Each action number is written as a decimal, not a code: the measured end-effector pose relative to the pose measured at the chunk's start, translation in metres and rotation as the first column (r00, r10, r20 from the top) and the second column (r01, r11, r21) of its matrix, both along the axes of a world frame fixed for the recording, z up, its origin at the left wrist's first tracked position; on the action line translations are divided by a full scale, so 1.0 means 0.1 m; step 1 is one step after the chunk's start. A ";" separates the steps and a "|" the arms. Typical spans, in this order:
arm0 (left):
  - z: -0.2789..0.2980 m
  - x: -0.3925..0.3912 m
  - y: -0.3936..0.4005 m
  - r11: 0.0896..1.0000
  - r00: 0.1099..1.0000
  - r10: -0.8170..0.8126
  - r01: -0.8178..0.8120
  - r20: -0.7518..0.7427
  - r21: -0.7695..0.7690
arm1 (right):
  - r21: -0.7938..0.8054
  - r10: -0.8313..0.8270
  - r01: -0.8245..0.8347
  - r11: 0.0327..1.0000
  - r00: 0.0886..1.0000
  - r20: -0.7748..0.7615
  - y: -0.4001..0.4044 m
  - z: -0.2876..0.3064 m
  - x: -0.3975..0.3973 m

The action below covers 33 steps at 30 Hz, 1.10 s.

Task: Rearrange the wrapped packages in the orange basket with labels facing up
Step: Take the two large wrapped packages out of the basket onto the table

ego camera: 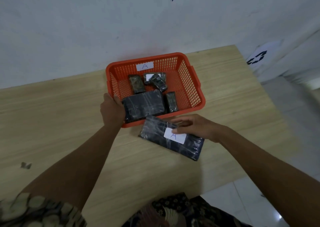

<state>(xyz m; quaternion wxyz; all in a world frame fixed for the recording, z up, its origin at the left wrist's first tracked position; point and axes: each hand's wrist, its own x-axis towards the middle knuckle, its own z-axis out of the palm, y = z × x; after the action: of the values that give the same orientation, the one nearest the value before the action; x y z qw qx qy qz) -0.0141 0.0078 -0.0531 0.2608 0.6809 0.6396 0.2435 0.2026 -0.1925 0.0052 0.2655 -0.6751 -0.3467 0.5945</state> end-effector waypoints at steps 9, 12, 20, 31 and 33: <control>0.02 0.01 -0.01 1.000 1.000 0.005 -0.004 -0.022 0.021 | -0.155 0.316 -0.301 0.941 0.945 0.081 0.18 -0.28 -0.16; 0.00 0.00 -0.02 1.000 1.000 0.009 -0.009 -0.023 0.022 | -0.153 0.361 -0.336 0.929 0.914 0.184 0.17 -0.41 -0.16; -0.02 0.01 -0.03 0.998 1.000 0.022 -0.021 -0.017 0.051 | 0.302 0.182 -0.424 0.854 0.786 0.590 0.28 -0.30 -0.19; -0.02 0.02 -0.04 0.997 0.998 0.055 -0.054 -0.022 0.047 | -0.064 0.424 -0.548 0.834 0.563 0.709 1.44 -0.31 -0.13; -0.02 0.02 -0.04 0.997 0.998 0.063 -0.062 -0.024 0.035 | -0.138 0.486 -0.565 0.813 0.529 0.695 1.51 -0.37 -0.12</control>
<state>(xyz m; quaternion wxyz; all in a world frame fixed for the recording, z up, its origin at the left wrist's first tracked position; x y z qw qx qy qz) -0.0119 0.0043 -0.0549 0.2332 0.6680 0.6595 0.2539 0.1904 -0.0417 -0.0314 -0.0439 -0.6974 -0.6378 0.3240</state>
